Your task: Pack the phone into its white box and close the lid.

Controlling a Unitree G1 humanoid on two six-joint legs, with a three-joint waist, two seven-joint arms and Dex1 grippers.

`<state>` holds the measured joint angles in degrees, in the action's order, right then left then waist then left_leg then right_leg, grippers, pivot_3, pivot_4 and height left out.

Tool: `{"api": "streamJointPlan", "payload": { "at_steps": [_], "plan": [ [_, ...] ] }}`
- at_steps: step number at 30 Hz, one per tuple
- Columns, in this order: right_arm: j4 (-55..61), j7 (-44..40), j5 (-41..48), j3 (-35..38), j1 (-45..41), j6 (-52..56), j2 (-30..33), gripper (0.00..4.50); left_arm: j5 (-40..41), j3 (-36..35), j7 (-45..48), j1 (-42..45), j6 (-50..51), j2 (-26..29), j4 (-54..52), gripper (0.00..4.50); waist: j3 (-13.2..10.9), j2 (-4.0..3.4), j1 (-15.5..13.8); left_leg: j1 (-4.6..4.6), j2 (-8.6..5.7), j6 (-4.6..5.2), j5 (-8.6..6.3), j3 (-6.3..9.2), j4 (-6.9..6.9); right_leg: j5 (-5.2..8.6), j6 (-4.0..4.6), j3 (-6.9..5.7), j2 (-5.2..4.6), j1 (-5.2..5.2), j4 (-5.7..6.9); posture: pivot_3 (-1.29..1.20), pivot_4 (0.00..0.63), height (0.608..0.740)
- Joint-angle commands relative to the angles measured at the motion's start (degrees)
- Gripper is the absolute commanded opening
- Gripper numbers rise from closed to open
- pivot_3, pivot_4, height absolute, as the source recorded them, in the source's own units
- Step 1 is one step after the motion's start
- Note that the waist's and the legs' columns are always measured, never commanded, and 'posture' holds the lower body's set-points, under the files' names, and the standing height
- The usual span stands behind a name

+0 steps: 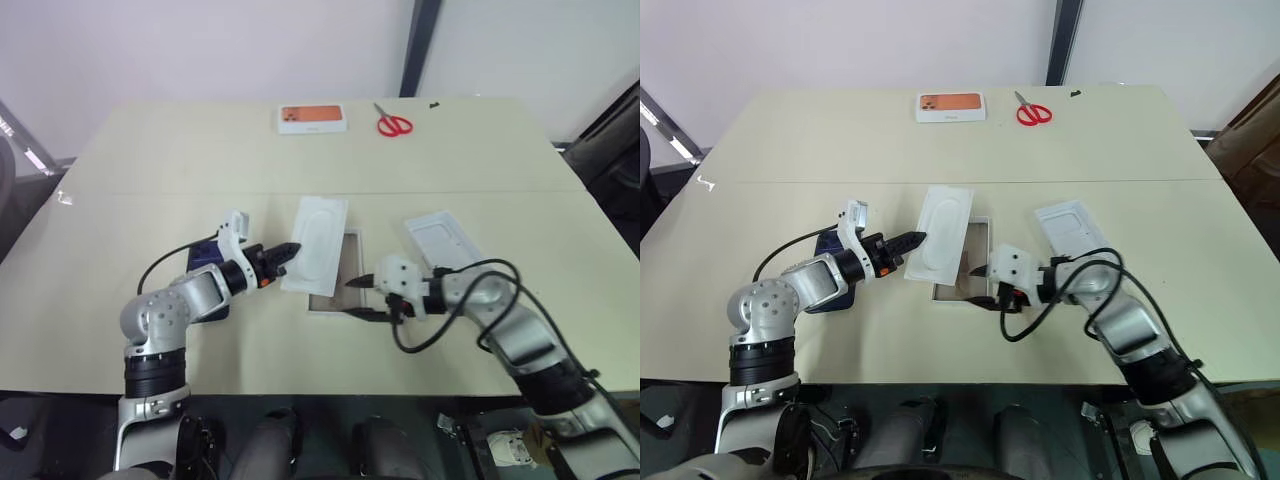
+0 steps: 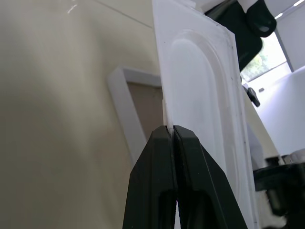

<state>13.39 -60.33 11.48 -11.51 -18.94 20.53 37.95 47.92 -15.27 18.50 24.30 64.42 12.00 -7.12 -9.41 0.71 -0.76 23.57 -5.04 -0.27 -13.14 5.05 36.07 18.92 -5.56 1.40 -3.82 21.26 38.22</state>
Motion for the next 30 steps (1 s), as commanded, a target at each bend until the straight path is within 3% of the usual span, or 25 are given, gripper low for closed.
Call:
{"api": "streamJointPlan", "payload": {
  "at_steps": [1, 5, 10, 13, 18, 19, 20, 24, 28, 29, 30],
  "plan": [
    [3.1, -0.7, 4.6, 6.5, 3.4, 1.5, 2.7, 2.37, 1.4, 0.7, -1.0, -0.5, 0.3, -0.4, -4.2, 0.00, 0.0, 0.00, -0.1, 0.00, 0.00, 0.03, -0.02, 0.00, -0.01, 0.00, 0.01, 0.00, 0.00, -0.03, 0.00, 0.00, 0.150, 0.734],
    [0.9, 0.8, 4.6, 10.4, 6.1, -0.2, 4.7, 2.37, 0.5, 2.2, -3.5, -1.6, 0.4, -1.9, -5.5, 0.00, 0.0, 0.03, 0.1, 0.00, -0.01, 0.11, -0.06, -0.03, -0.01, 0.00, 0.00, 0.03, -0.02, -0.10, -0.04, 0.00, 0.150, 0.734],
    [-0.2, 2.2, 3.3, 9.3, 5.4, -1.2, 3.7, 2.37, 1.2, 2.9, -4.6, -1.9, 0.5, -2.4, -6.4, 0.00, 0.0, 0.05, 0.2, 0.00, 0.04, 0.08, -0.05, -0.03, -0.06, -0.01, 0.01, 0.03, 0.04, -0.03, 0.00, 0.00, 0.150, 0.734],
    [-0.6, 3.2, 2.8, 8.3, 4.7, -1.9, 2.3, 2.46, 1.5, 2.9, -4.9, -1.8, 0.9, -2.5, -6.2, 0.95, 0.0, 0.06, 0.1, 0.00, 0.03, 0.08, -0.04, -0.03, -0.05, -0.01, 0.01, 0.02, 0.03, -0.04, -0.01, 0.00, 0.150, 0.734],
    [-2.6, 3.8, 2.3, 8.1, 3.6, -3.1, 1.8, 2.46, 1.3, 3.2, -4.2, -1.5, 1.2, -0.9, -6.5, 3.37, 0.0, 0.07, 0.0, 0.00, 0.01, 0.08, -0.04, -0.03, 0.01, -0.01, 0.01, 0.02, 0.02, -0.08, -0.01, 0.00, 0.150, 0.734],
    [-3.0, 3.9, 2.2, 8.0, 3.4, -3.4, 1.6, 2.46, 2.2, 2.6, -3.9, -1.3, 1.8, -0.6, -6.4, 4.03, 0.0, 0.07, 0.0, 0.00, 0.01, 0.07, -0.04, -0.03, 0.01, -0.01, 0.01, 0.02, 0.02, -0.07, -0.01, 0.00, 0.150, 0.734],
    [-3.3, 4.0, 1.9, 7.8, 3.1, -3.9, 1.5, 2.46, 3.2, 1.9, -3.7, -1.1, 2.4, -0.4, -6.3, 4.34, 0.0, 0.07, 0.0, 0.00, 0.01, 0.07, -0.04, -0.03, 0.01, -0.01, 0.01, 0.02, 0.02, -0.07, -0.01, 0.00, 0.150, 0.734],
    [-4.3, 5.4, 2.4, 7.8, 0.9, -4.1, -0.5, 2.46, 5.7, 1.5, -1.2, -0.9, 3.0, 1.6, -7.7, 4.34, 0.0, 0.07, 0.2, 0.00, 0.02, 0.06, -0.03, -0.03, -0.01, -0.01, 0.01, 0.02, 0.02, -0.05, 0.00, 0.00, 0.150, 0.734],
    [-3.4, 6.8, 4.7, 7.8, -2.2, -0.9, -3.9, 2.46, 2.7, 3.6, 4.7, -1.6, -3.0, 6.0, -10.0, 4.34, 0.0, 0.07, 0.4, 0.00, 0.03, -0.23, 0.14, -0.03, -0.09, 0.00, 0.01, 0.03, 0.03, 0.00, 0.00, 0.00, 0.150, 0.734],
    [-3.3, 7.1, 4.1, 7.0, -2.8, -1.0, -4.6, 1.90, 1.4, 3.6, 7.7, -2.4, -7.1, 6.7, -10.5, 4.41, 0.0, 0.06, 0.3, 0.00, 0.03, -0.25, 0.15, -0.03, -0.09, 0.00, 0.02, 0.02, 0.03, 0.00, 0.00, 0.00, 0.150, 0.734],
    [-3.2, 7.4, 3.7, 6.2, -3.4, -1.0, -5.3, 1.64, 0.5, 3.8, 9.9, -3.1, -9.6, 7.9, -10.6, 4.41, 0.0, 0.06, 0.3, 0.00, 0.02, -0.27, 0.16, -0.03, -0.11, -0.01, 0.02, 0.03, 0.03, 0.00, -0.01, 0.00, 0.150, 0.734]
  ]
}}
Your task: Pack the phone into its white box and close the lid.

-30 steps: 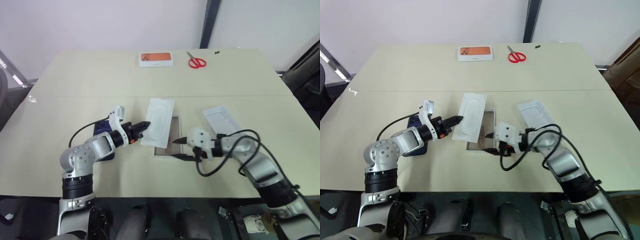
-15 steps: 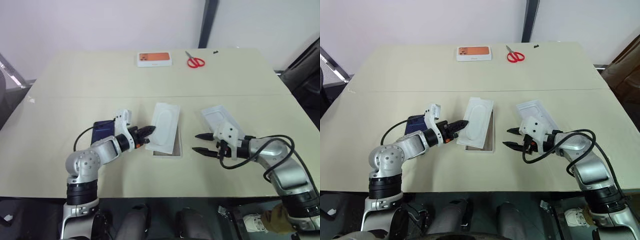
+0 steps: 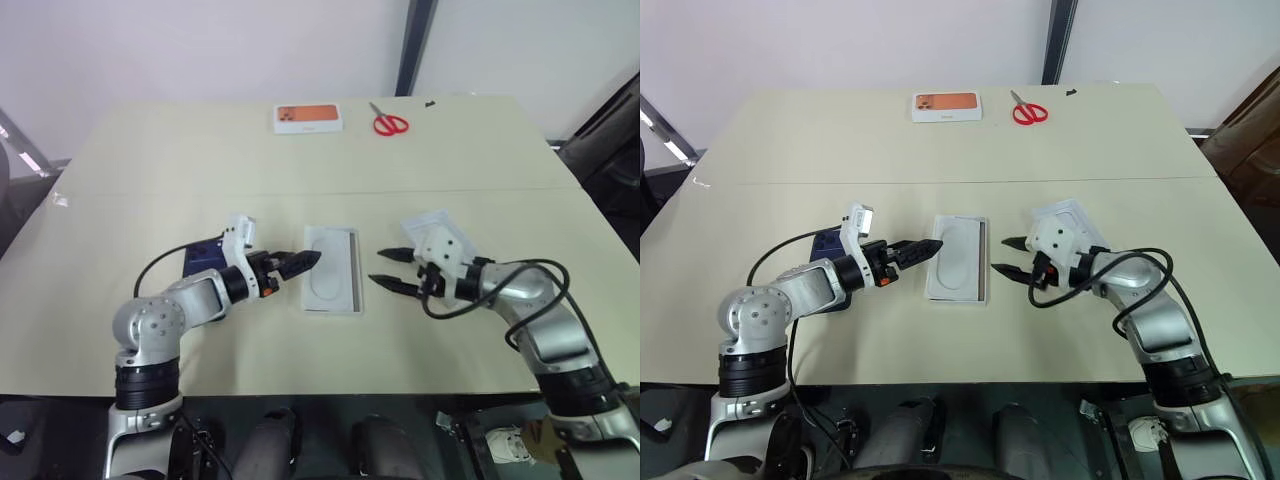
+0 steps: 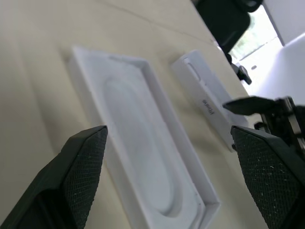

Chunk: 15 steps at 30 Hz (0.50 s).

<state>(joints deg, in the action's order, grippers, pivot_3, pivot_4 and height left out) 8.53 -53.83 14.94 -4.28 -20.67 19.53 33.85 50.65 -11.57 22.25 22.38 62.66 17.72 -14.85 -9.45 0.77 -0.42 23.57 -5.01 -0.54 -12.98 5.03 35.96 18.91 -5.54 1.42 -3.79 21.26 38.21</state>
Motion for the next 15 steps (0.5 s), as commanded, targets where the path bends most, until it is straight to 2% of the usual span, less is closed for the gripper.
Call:
{"api": "streamJointPlan", "payload": {
  "at_steps": [1, 2, 3, 6, 10, 15],
  "plan": [
    [1.3, 1.6, -0.5, -2.1, -2.5, 0.1, -2.2, 1.01, -4.3, 0.7, 8.4, -2.0, -11.1, 4.0, -2.9, 4.41, 0.0, 0.00, 0.0, 0.00, 0.00, -0.01, 0.00, -0.01, 0.00, 0.00, 0.00, 0.01, 0.00, 0.00, -0.02, 0.00, 0.150, 0.734],
    [0.7, 2.3, -1.1, -3.1, -3.3, 0.2, -3.2, 0.66, -6.6, 1.4, 10.6, -2.9, -14.4, 5.9, -2.8, 4.41, 0.0, 0.00, 0.1, 0.00, 0.00, -0.01, 0.01, -0.01, 0.00, 0.00, 0.01, 0.00, 0.00, -0.01, -0.03, 0.00, 0.150, 0.734],
    [-0.2, 2.9, -2.8, -4.7, -4.1, -0.5, -4.0, 0.10, -9.1, 2.5, 13.7, -4.0, -17.6, 8.5, -2.3, 4.41, 0.0, -0.01, 0.3, 0.00, 0.00, -0.02, 0.01, -0.03, -0.02, 0.00, 0.02, 0.03, -0.01, 0.03, -0.03, 0.00, 0.150, 0.734],
    [-2.5, 4.1, -6.6, -8.7, -6.5, -1.0, -5.7, 0.04, -14.1, 4.3, 22.0, -6.4, -25.8, 14.9, 0.0, 4.41, 0.0, -0.03, 0.3, 0.00, 0.01, -0.05, 0.03, -0.02, -0.13, -0.02, 0.08, 0.03, -0.01, 0.13, -0.03, 0.00, 0.150, 0.734],
    [-6.8, 3.9, -12.0, -13.7, -10.8, -0.3, -5.6, 0.04, -17.5, 2.0, 31.7, -8.9, -35.3, 21.8, 4.3, 4.41, -0.1, -0.08, 0.1, 0.00, 0.01, 0.05, -0.03, 0.00, -0.17, -0.02, 0.10, 0.02, -0.02, 0.23, -0.10, 0.00, 0.150, 0.734],
    [-10.2, 1.2, -16.0, -19.3, -15.6, 1.8, -6.3, 0.04, -20.2, 1.7, 34.2, -9.0, -41.1, 23.4, 8.7, 4.41, -0.1, -0.09, 0.2, 0.00, 0.01, 0.21, -0.12, 0.02, -0.21, -0.05, 0.13, 0.00, -0.05, 0.32, -0.10, 0.00, 0.150, 0.734]
  ]
}}
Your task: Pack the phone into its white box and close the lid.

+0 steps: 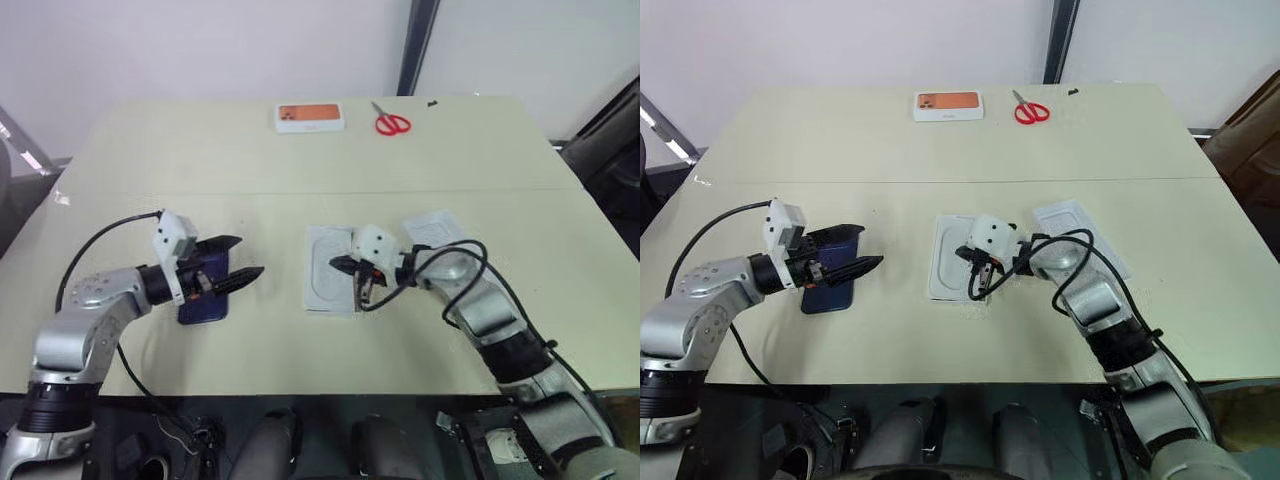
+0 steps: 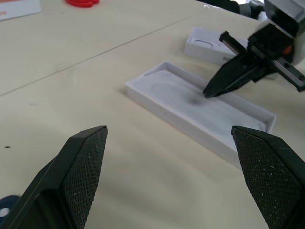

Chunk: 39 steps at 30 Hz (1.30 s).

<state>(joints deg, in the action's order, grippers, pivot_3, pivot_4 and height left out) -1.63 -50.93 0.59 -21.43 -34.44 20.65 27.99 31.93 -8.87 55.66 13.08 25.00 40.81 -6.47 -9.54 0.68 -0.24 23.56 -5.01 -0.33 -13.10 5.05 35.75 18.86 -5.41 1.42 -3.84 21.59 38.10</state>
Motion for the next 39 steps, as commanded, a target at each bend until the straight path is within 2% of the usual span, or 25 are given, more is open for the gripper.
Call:
{"api": "streamJointPlan", "payload": {
  "at_steps": [1, 8, 18, 32, 37, 39],
  "plan": [
    [-0.5, -2.5, -2.8, -3.4, -2.4, 0.5, 0.0, 0.04, -1.6, -0.7, 0.5, 0.3, -3.7, -0.1, -0.1, 4.41, 0.0, 0.00, 0.1, 0.00, 0.00, 0.00, 0.00, 0.00, -0.06, 0.00, 0.00, 0.00, 0.00, 0.03, 0.00, 0.00, 0.150, 0.734],
    [-2.2, -7.8, -7.1, -7.1, -4.9, 1.7, 3.0, 0.04, -2.8, -0.1, -1.7, -0.6, -4.7, -2.5, -2.3, 4.41, 0.0, 0.01, 0.3, 0.01, 0.00, -0.01, 0.01, -0.01, -0.09, 0.00, -0.01, 0.01, 0.01, 0.05, 0.00, 0.00, 0.150, 0.734],
    [1.6, -12.2, -9.3, -7.4, -5.7, 5.4, 5.8, 0.04, -3.0, 0.4, -4.5, 1.4, -4.0, -4.1, -4.2, 4.41, 0.0, 0.01, 0.9, -0.03, -0.01, -0.01, 0.01, 0.03, -0.08, -0.01, -0.01, -0.02, 0.02, -0.03, 0.00, 0.00, 0.150, 0.734],
    [-0.5, -4.7, -8.1, -3.7, -7.1, 5.0, -1.5, 0.04, -3.1, 0.6, -4.4, 1.8, -3.7, -4.6, -3.3, 4.41, 0.0, 0.01, 1.0, -0.03, 0.00, -0.05, 0.04, 0.03, -0.11, -0.01, -0.01, -0.01, 0.04, 0.03, 0.03, 0.00, 0.150, 0.734],
    [-0.9, -4.3, -8.1, -3.7, -7.2, 4.8, -1.7, 0.04, -3.1, 0.6, -4.4, 1.9, -3.7, -4.6, -3.2, 4.41, 0.0, 0.01, 1.0, -0.03, 0.00, -0.05, 0.04, 0.03, -0.10, -0.01, -0.01, -0.01, 0.04, 0.03, 0.03, 0.00, 0.150, 0.734],
    [-2.7, -3.8, -10.3, -6.5, -5.7, 1.9, -1.6, 0.04, -3.2, 0.7, -4.7, 1.8, -3.1, -4.6, -3.0, 4.41, 0.0, 0.01, 1.0, -0.03, 0.00, -0.05, 0.04, 0.03, -0.11, -0.01, -0.01, -0.01, 0.04, 0.03, 0.03, 0.00, 0.150, 0.734]
  ]
}}
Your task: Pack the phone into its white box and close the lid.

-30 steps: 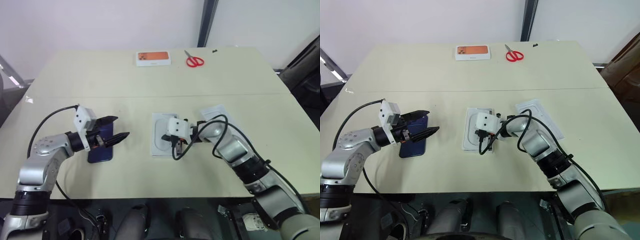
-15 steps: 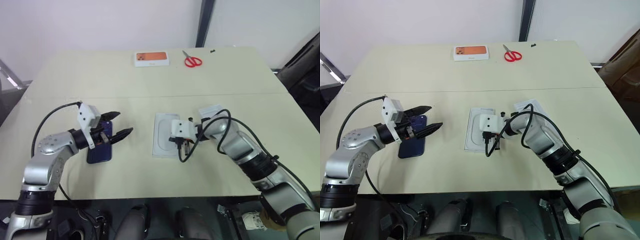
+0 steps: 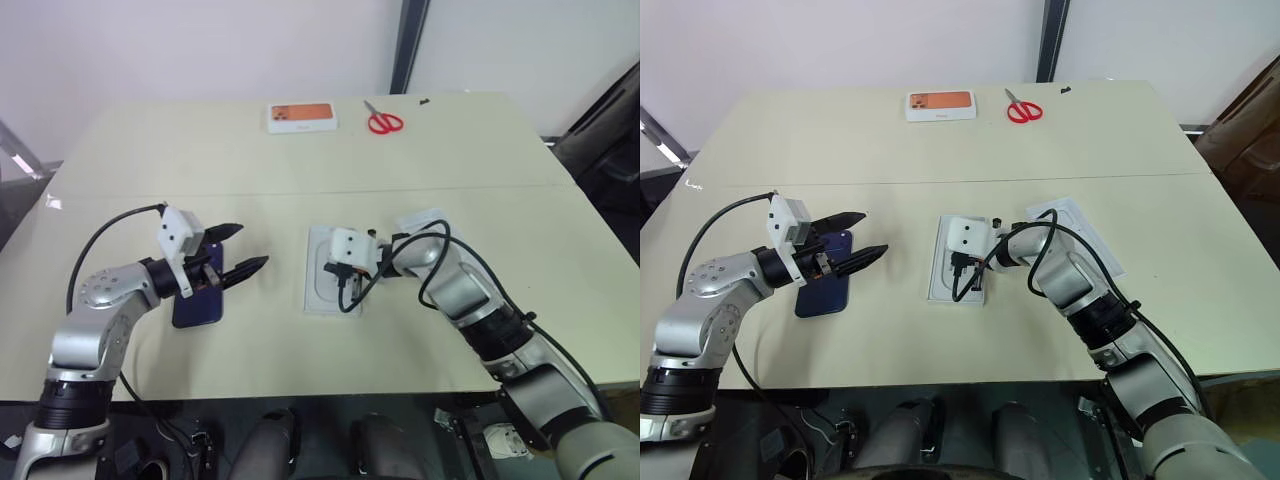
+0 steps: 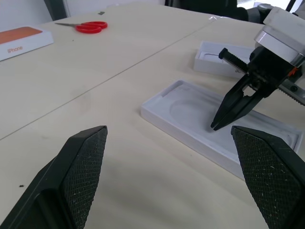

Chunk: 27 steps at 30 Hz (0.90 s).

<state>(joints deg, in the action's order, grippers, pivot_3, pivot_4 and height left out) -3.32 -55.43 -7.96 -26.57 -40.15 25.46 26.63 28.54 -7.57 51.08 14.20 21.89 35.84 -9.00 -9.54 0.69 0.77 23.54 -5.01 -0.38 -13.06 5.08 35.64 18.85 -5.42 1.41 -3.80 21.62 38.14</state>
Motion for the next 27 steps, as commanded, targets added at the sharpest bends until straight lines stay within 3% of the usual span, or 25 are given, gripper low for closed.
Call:
{"api": "streamJointPlan", "payload": {
  "at_steps": [1, 20, 23, 27],
  "plan": [
    [-0.9, 0.4, -1.9, -2.0, 0.7, -3.7, -0.5, 0.04, 0.2, -0.7, -0.2, 0.7, 0.2, 0.4, -0.3, 4.41, 0.0, 0.00, 0.0, 0.00, 0.00, 0.00, 0.00, 0.00, 0.00, 0.00, 0.00, 0.00, 0.00, 0.00, 0.00, 0.00, 0.150, 0.734],
    [4.7, -7.0, 0.5, -3.0, 5.8, -8.7, 0.0, 0.04, 0.3, -1.1, -0.4, 0.4, 0.7, 0.5, 0.0, 4.41, 0.0, 0.00, 0.1, -0.01, 0.02, -0.01, 0.01, 0.00, 0.01, 0.00, 0.00, 0.00, 0.02, 0.00, 0.03, 0.00, 0.150, 0.734],
    [3.8, -7.3, 0.5, -1.5, 4.9, -10.3, 1.1, 0.04, 0.2, -1.3, -1.5, 0.6, 3.2, 1.0, 1.5, 4.41, 0.0, 0.00, 0.1, -0.01, 0.02, -0.01, 0.01, 0.00, 0.01, 0.00, 0.00, 0.00, 0.03, 0.00, 0.03, 0.00, 0.150, 0.734],
    [0.2, -2.8, 1.7, 2.4, 1.2, -9.7, -2.0, 0.04, 4.7, -4.8, -3.1, 1.9, 11.4, 2.0, 4.2, 4.41, 0.0, 0.00, 0.2, -0.01, 0.02, -0.01, 0.01, 0.00, 0.01, 0.00, 0.00, 0.01, 0.03, 0.01, 0.08, 0.00, 0.150, 0.734]
  ]
}}
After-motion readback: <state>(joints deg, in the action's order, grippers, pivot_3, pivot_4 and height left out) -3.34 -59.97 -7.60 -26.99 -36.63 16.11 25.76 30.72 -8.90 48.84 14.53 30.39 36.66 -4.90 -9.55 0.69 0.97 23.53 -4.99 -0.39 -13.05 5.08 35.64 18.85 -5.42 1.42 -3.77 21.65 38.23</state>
